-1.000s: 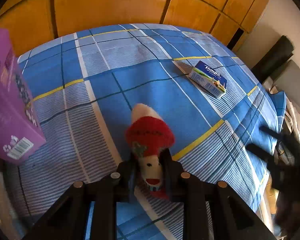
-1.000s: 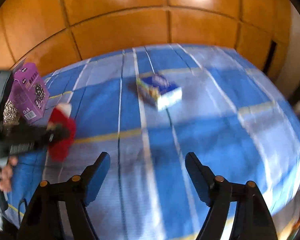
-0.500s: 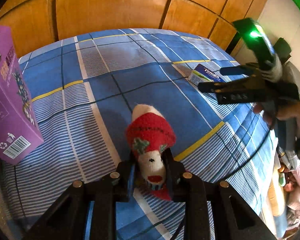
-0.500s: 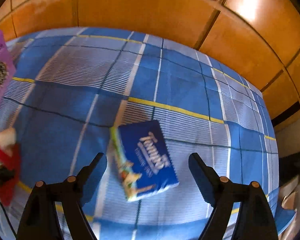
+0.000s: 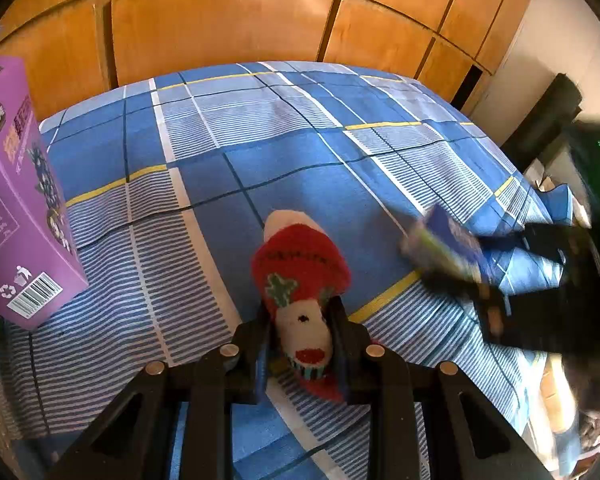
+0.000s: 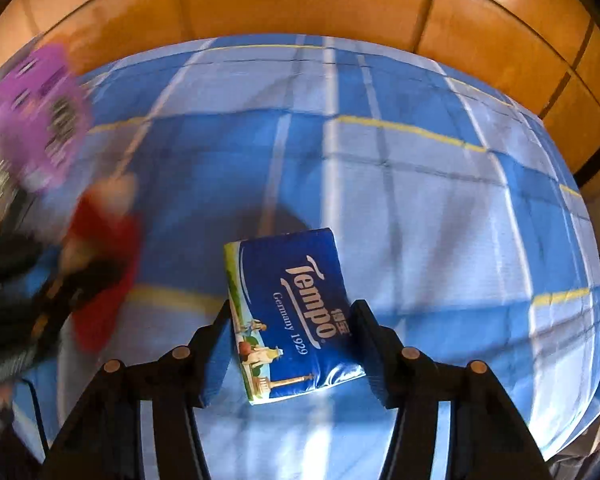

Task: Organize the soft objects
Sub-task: 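Lift the red sock with the left tool while the right tool grasps the blue Tempo packet, then carry the red sock into the tray and open the left tool while the right tool holds the Tempo packet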

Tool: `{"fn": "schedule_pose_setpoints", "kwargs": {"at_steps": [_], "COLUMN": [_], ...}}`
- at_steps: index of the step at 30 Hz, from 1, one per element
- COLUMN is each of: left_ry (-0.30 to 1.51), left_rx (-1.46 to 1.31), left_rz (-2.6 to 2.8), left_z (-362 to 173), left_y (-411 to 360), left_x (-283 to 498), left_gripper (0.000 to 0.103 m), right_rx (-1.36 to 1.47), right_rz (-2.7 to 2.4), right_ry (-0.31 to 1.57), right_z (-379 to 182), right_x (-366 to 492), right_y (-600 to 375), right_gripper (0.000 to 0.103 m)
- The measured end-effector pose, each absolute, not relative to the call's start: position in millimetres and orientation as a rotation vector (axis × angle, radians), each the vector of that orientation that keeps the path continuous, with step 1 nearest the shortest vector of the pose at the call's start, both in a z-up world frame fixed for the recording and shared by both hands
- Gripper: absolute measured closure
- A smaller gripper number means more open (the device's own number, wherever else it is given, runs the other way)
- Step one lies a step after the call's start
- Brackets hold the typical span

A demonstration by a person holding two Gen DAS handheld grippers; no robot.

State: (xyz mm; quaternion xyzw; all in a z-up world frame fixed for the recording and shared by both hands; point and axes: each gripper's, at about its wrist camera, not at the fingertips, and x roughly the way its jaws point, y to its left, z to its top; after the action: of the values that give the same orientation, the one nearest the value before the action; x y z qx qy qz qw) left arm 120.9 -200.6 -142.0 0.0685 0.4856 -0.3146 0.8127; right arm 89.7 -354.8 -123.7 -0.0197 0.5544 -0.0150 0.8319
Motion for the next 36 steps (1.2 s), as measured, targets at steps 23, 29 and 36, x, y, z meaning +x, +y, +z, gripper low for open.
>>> {"fn": "schedule_pose_setpoints", "kwargs": {"at_steps": [23,29,36], "left_ry": [0.972,0.922,0.924], "left_rx": [0.183,0.101,0.024], "left_rz": [-0.651,-0.496,-0.260], "left_z": [-15.2,38.4,49.0], "left_y": [-253.2,-200.6,-81.3], "left_x": [208.0,283.7,332.9], "left_gripper": [0.085,0.085,0.085], "right_rx": [0.055,0.052,0.044], "right_rz": [-0.130,-0.123,-0.133], "right_ry": [0.996,0.968,0.962], "right_z": [-128.2,-127.7,-127.3], "right_x": [43.0,37.6,37.5], "right_y": [-336.6,-335.9,-334.7], "right_gripper": [0.047,0.047,0.047]}}
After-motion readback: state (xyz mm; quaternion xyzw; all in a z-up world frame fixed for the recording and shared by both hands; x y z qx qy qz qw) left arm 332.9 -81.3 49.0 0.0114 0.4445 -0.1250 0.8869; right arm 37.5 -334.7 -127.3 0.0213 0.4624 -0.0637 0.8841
